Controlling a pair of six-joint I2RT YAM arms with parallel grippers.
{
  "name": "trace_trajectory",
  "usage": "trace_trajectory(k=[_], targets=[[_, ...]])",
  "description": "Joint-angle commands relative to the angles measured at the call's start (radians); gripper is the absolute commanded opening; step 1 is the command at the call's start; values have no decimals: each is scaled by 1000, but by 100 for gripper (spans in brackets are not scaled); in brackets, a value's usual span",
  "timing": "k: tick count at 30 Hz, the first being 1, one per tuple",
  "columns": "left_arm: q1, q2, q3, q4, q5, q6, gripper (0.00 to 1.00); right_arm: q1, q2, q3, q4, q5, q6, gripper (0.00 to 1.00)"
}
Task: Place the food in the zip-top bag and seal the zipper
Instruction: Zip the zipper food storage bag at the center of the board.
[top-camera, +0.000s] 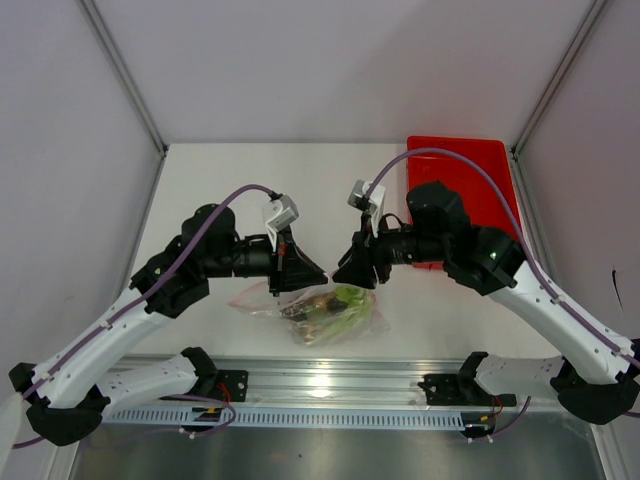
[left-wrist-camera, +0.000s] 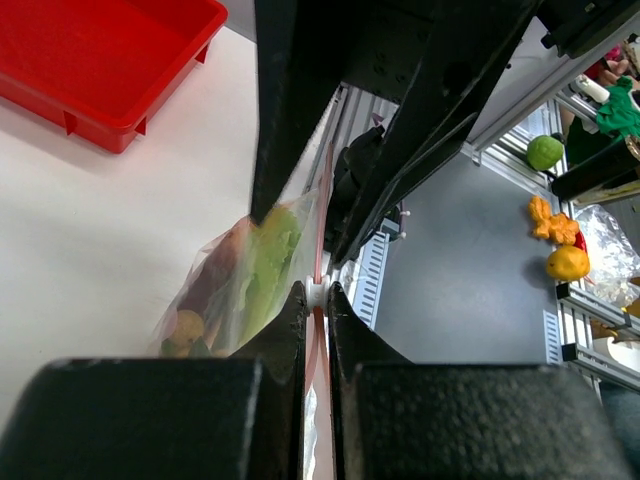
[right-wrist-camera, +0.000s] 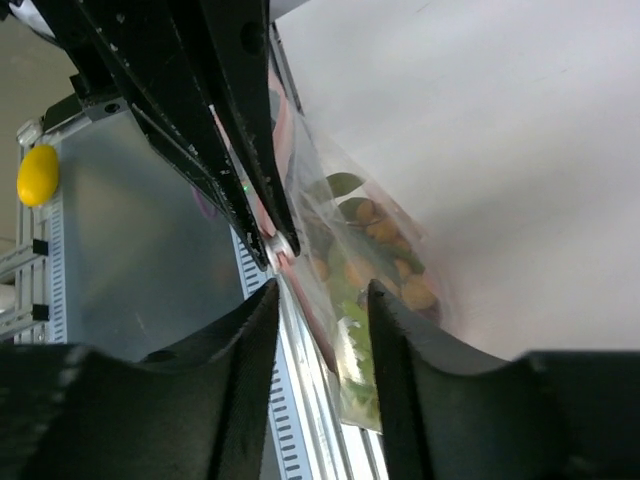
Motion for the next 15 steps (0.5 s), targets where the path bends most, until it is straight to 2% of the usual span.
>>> trace_trajectory(k=[1,8,15], targets=[[-6,-2,7,29,34,-16,1,27,8,45,-23,-18,-42,41],[-6,-3,-4,30,32,-16,1,47,5,24,-1,17,-44,22],[-6,-2,-10,32,34,-16,1,51,-17,4,37,17,-35,13]])
